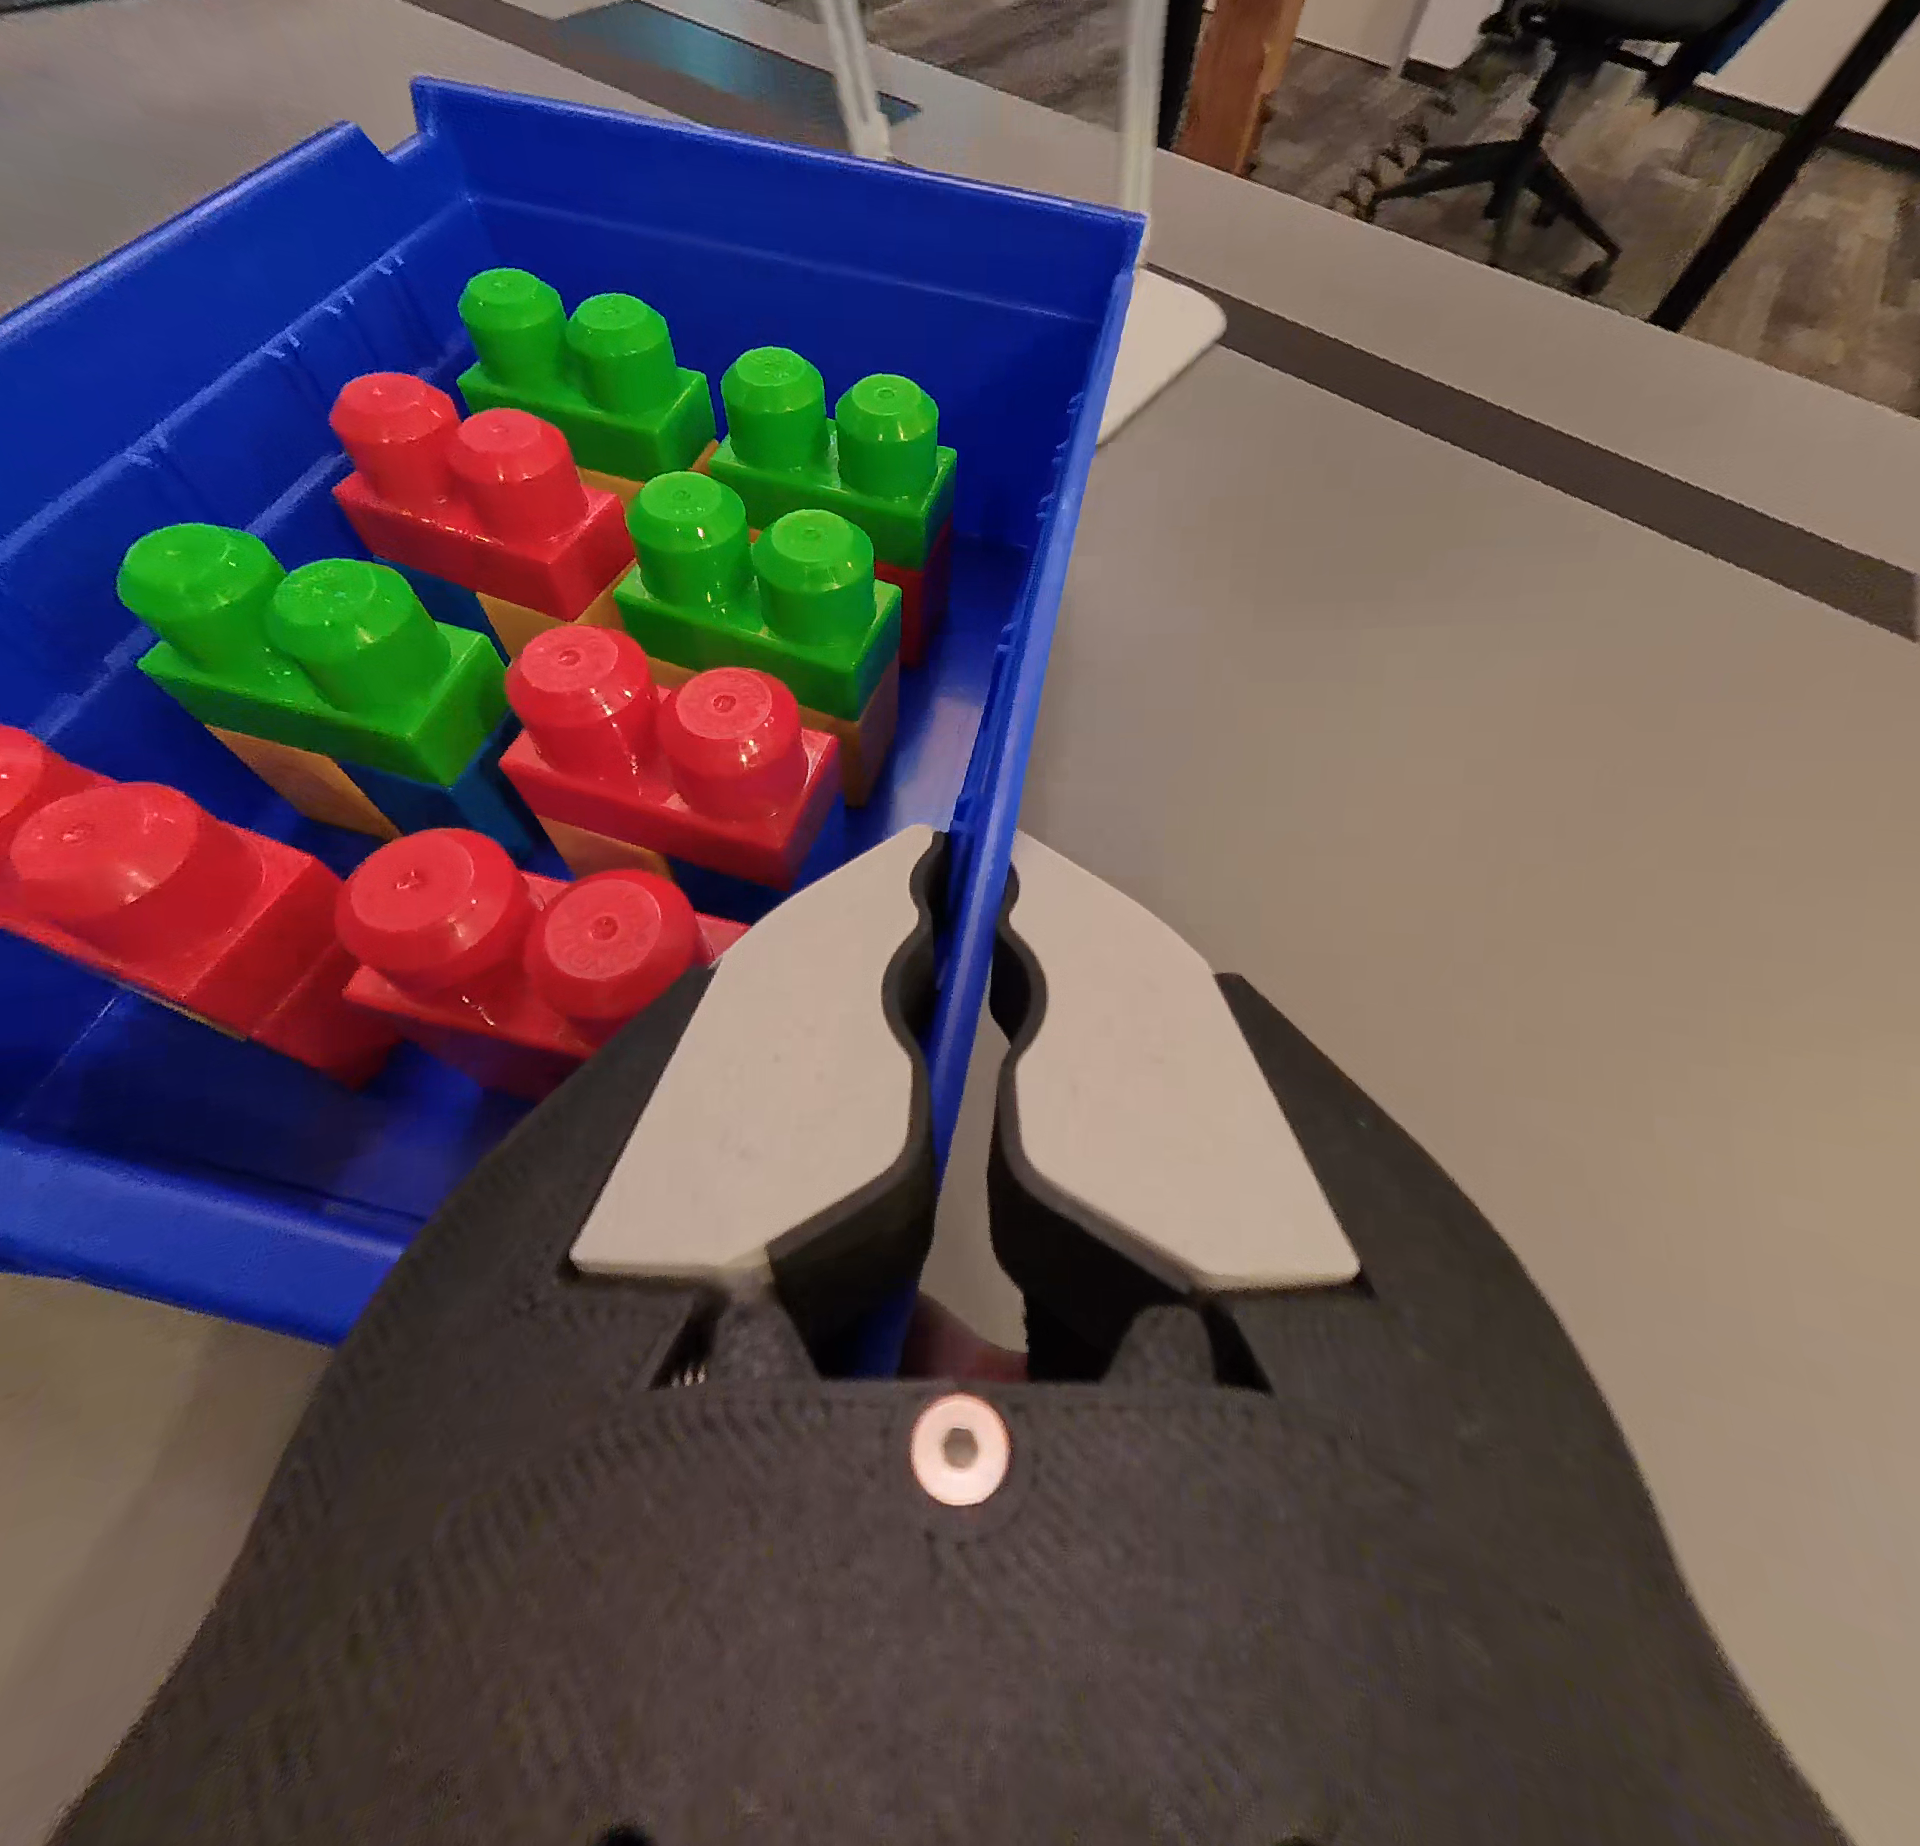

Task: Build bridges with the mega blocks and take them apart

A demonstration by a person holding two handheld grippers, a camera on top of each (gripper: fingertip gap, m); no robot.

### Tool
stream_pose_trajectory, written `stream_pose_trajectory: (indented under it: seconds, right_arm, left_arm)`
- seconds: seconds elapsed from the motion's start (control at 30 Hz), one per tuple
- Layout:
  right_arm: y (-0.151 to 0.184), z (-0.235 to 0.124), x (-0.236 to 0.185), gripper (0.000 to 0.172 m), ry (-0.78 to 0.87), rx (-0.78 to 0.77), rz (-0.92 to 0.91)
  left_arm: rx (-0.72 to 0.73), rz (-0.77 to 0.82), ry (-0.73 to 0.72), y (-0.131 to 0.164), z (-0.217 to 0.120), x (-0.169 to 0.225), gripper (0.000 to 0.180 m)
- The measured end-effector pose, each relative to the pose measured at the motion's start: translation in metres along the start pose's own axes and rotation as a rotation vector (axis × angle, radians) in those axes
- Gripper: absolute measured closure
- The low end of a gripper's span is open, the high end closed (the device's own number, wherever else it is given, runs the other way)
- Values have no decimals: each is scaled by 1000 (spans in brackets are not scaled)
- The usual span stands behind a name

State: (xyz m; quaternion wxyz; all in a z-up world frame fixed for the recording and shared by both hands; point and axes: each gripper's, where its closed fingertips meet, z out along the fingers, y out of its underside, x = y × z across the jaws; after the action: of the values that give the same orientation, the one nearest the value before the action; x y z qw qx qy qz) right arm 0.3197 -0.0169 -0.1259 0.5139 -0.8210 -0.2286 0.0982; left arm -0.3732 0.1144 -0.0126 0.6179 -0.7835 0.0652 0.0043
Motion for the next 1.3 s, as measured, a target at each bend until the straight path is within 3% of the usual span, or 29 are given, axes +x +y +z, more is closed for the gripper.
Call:
stream_pose_trajectory:
  seconds: [0.4,0.6,1.03,1.17,1.3]
  right_arm:
    - [-71,115,-123,166,-105,-9,-82]
    - [-103,179,-150,166,-70,-6,-94]
    - [-174,315,-194,165,24,16,96]
    - [-188,340,-233,139,-109,1,218]
    - [-198,340,-260,120,-247,43,283]
  left_arm:
    - [91,-37,17,-13,-45,-26,174]
    - [111,-52,23,-6,-62,-39,174]
    - [138,-92,-2,8,-82,-56,174]
    - [140,-98,16,9,-86,-53,174]
    - [171,-107,20,4,-96,-50,174]
